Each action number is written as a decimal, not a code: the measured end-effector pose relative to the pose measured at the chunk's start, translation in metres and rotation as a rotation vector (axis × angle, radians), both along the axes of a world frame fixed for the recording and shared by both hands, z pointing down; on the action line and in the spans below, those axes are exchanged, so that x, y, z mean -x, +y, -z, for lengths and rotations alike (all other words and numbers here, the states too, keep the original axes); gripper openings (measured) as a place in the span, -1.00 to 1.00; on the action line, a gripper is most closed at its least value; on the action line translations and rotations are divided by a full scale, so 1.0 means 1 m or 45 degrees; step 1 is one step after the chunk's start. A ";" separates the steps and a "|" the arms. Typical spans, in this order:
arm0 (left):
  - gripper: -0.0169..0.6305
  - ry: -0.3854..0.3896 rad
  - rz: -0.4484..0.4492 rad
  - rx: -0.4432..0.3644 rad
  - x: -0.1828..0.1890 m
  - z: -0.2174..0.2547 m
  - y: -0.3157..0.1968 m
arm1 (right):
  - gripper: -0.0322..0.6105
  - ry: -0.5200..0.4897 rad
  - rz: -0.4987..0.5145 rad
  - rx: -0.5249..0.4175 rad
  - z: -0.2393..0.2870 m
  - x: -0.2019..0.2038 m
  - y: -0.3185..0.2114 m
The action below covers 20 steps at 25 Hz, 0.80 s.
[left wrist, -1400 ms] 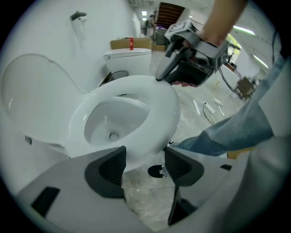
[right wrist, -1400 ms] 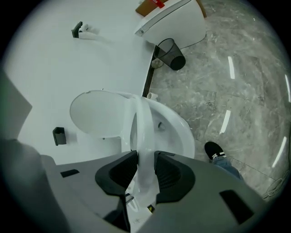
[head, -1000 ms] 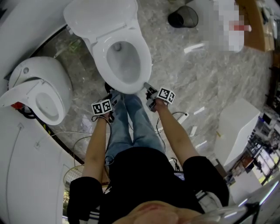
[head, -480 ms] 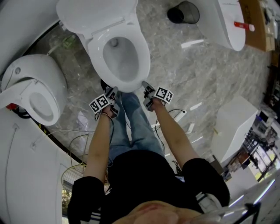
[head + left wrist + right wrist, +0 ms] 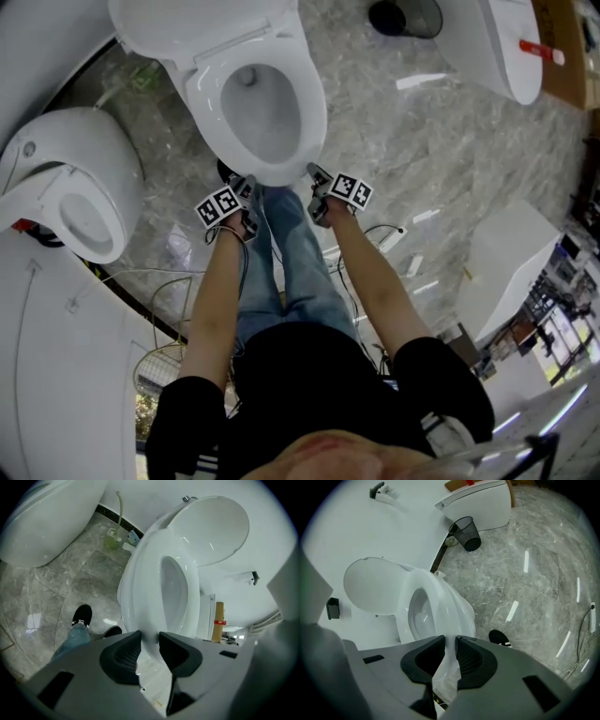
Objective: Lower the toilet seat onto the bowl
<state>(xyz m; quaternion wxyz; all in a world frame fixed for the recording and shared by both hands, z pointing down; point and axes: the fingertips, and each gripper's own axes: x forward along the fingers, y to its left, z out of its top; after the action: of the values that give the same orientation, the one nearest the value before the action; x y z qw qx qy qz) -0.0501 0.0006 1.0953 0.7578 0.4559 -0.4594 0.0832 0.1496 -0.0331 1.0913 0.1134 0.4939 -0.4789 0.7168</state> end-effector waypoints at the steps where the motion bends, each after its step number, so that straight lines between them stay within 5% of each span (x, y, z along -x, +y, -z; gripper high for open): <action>1: -0.58 -0.011 -0.007 0.009 0.000 -0.004 0.000 | -0.65 0.011 0.012 0.012 -0.004 0.000 0.000; 10: -0.61 -0.079 -0.126 0.087 0.000 -0.031 0.003 | -0.71 0.149 0.159 0.136 -0.034 0.001 0.002; 14: -0.62 -0.066 -0.127 0.061 0.002 -0.031 -0.002 | -0.71 0.134 0.182 0.063 -0.033 0.002 -0.005; 15: -0.71 -0.083 -0.135 0.071 0.004 -0.028 0.001 | -0.85 0.134 0.198 0.052 -0.030 0.002 -0.003; 16: -0.91 -0.104 -0.149 0.077 0.005 -0.024 0.004 | -0.87 0.146 0.238 0.042 -0.025 0.001 0.000; 20: -0.92 -0.169 -0.280 -0.017 0.016 0.027 0.006 | -0.87 0.219 0.538 -0.090 0.029 0.013 0.001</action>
<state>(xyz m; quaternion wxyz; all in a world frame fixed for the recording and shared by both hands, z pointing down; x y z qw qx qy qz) -0.0660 0.0066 1.0680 0.7090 0.5020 -0.4563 0.1928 0.1362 -0.0322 1.0628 0.2840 0.4455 -0.5850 0.6153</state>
